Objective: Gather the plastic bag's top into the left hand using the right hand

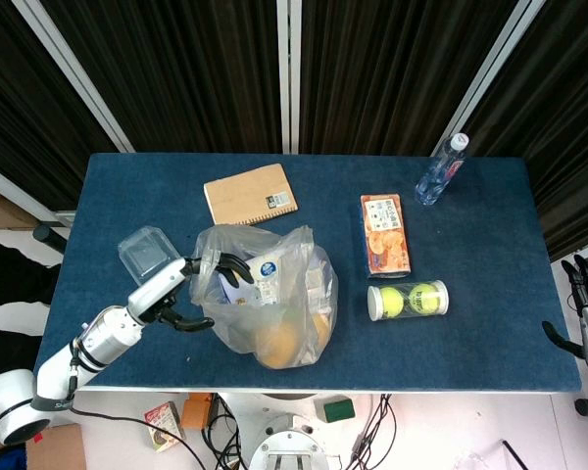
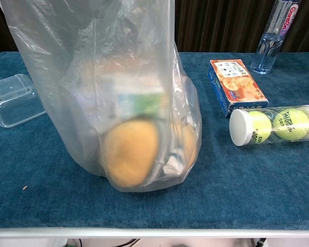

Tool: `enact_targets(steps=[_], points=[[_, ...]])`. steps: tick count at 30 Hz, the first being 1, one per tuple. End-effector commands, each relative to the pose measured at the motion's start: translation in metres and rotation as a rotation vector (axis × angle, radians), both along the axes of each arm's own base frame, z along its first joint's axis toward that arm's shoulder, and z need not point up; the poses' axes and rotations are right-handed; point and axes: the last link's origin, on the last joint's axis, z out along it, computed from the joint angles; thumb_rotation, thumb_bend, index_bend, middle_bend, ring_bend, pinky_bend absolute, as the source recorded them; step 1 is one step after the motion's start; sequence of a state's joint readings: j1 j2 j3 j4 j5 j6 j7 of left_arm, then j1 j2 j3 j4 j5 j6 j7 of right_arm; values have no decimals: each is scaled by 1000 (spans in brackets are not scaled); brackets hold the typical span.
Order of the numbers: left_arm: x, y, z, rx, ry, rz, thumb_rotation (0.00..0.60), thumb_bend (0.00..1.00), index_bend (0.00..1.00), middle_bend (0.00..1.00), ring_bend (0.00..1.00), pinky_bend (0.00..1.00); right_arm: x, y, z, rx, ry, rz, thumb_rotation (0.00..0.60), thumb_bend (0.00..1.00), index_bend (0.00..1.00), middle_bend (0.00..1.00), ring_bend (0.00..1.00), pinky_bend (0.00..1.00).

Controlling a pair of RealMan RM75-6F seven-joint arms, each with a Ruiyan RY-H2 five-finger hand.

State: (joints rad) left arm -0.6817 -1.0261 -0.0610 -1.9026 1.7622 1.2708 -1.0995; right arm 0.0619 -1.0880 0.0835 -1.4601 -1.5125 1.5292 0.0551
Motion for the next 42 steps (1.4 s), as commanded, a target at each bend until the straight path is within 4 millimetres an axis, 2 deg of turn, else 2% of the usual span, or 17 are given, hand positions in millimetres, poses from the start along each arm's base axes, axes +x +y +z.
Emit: enact_targets(steps=[1,8,14,20,27,29,35,42], points=[[0,0,0,-3,-2,-1,287,110,295,337,240,403,0,0,-1,2,1,0,600,206,0,0,0,0],[2,-3,3,-49,-39,6,288,109,295,340,242,403,11,-10,-3,5,-6,41,600,203,0,0,0,0],[2,-3,7,-75,-56,12,290,110,296,344,244,403,48,-41,3,-23,-25,194,600,199,0,0,0,0],[1,-4,13,-78,-81,29,285,109,295,344,245,401,128,-87,-12,6,-148,481,600,196,0,0,0,0],[-5,1,19,-65,-82,68,288,109,302,344,244,400,217,-127,-41,61,-181,675,600,164,0,0,0,0],[-6,1,21,-57,-80,73,287,110,302,344,244,400,241,-133,-51,89,-198,704,600,148,0,0,0,0],[-8,4,24,-32,-58,82,284,110,302,344,244,395,296,-144,-68,166,-305,734,600,112,0,0,0,0],[-8,5,21,-42,-44,91,282,110,302,344,244,394,342,-149,-71,165,-397,780,600,107,0,0,0,0]])
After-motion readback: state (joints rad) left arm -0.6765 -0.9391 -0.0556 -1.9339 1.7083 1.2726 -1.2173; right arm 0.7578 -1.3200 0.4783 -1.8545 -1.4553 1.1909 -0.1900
